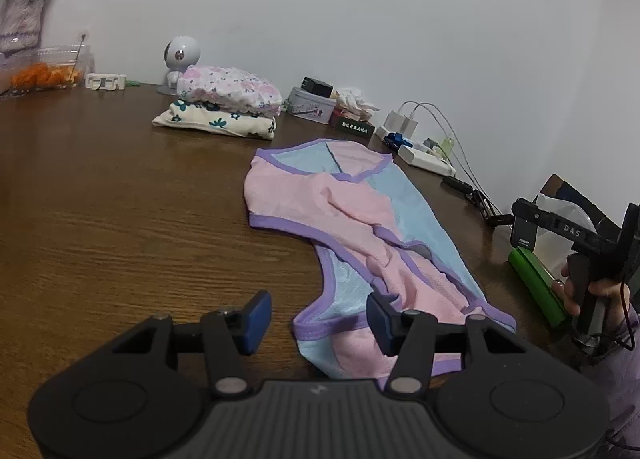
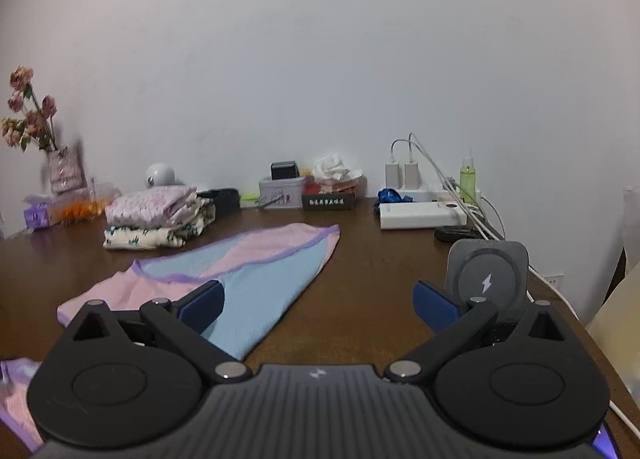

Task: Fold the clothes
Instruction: 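Lay the garment flat on the table and open both grippers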

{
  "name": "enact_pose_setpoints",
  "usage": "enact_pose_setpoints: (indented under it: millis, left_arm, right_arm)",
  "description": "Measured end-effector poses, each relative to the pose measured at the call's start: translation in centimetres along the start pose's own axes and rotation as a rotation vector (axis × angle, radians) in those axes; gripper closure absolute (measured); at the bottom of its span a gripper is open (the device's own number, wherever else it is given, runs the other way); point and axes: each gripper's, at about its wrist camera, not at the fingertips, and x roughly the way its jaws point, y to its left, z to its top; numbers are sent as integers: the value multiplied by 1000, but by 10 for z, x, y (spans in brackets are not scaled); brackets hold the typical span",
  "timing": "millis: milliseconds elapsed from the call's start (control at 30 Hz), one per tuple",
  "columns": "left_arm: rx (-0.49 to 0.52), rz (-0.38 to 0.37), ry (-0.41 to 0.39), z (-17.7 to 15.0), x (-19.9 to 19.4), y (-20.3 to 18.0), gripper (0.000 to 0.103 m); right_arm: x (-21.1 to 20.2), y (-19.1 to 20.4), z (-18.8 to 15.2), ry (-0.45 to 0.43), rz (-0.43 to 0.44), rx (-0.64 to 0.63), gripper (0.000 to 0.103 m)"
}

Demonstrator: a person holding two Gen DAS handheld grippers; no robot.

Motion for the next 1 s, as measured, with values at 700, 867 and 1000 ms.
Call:
enact_pose_setpoints:
  millis: [700,867,1000]
  left_arm:
    - [31,-12,31,-10,9,-1,49]
    - [34,-9,46,-11,14,-2,49]
    - [39,-9,50,-10,17,-4,49]
  right_arm:
    - [-1,22,-5,37,-64,-257,0]
    - [13,19,-5,77,-59,-268,0]
    - [23,16,-4,121,-68,-260,0]
